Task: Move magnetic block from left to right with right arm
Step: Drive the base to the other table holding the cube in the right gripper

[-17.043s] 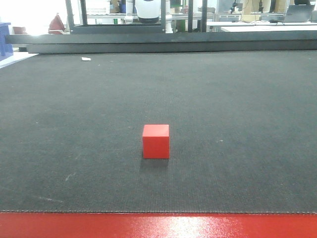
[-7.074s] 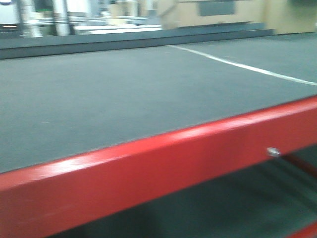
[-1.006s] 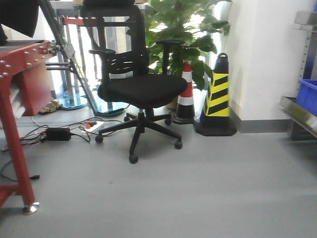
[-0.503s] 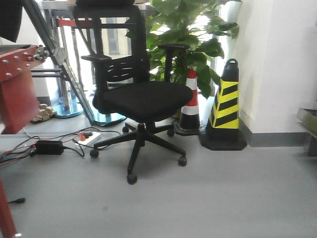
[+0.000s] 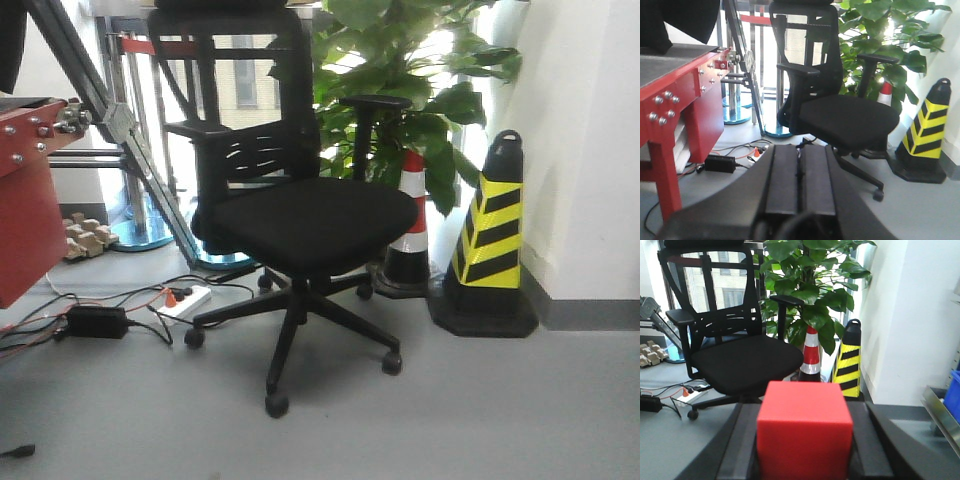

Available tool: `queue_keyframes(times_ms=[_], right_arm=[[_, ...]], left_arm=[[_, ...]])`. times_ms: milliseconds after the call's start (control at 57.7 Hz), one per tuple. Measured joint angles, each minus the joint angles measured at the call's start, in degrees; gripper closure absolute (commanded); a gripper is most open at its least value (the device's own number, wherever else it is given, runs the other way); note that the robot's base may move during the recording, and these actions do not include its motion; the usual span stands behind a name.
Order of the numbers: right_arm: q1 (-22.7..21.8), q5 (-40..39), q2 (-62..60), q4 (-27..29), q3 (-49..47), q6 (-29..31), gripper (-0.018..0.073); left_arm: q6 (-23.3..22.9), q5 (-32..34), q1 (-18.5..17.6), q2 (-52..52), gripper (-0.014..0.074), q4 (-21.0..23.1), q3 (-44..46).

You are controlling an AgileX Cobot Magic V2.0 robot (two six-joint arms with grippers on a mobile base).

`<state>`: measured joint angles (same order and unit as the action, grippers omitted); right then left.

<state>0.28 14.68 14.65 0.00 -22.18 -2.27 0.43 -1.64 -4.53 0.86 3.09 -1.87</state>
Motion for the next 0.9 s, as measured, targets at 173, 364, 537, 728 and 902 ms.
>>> queue_keyframes(times_ms=[173,364,537,728,902], right_arm=[[0.0,0.0,0.0,0.0,0.0,0.0,0.0246],[0.0,0.0,0.0,0.0,0.0,0.0,0.0246],[0.0,0.0,0.0,0.0,0.0,0.0,0.0246],[0.0,0.0,0.0,0.0,0.0,0.0,0.0246],[0.0,0.0,0.0,0.0,0.0,0.0,0.0246]], left_arm=[[0.0,0.0,0.0,0.0,0.0722,0.0,0.0],[0.0,0.0,0.0,0.0,0.0722,0.0,0.0],[0.0,0.0,0.0,0.0,0.0722,0.0,0.0],[0.0,0.0,0.0,0.0,0.0722,0.0,0.0],[0.0,0.0,0.0,0.0,0.0722,0.0,0.0]])
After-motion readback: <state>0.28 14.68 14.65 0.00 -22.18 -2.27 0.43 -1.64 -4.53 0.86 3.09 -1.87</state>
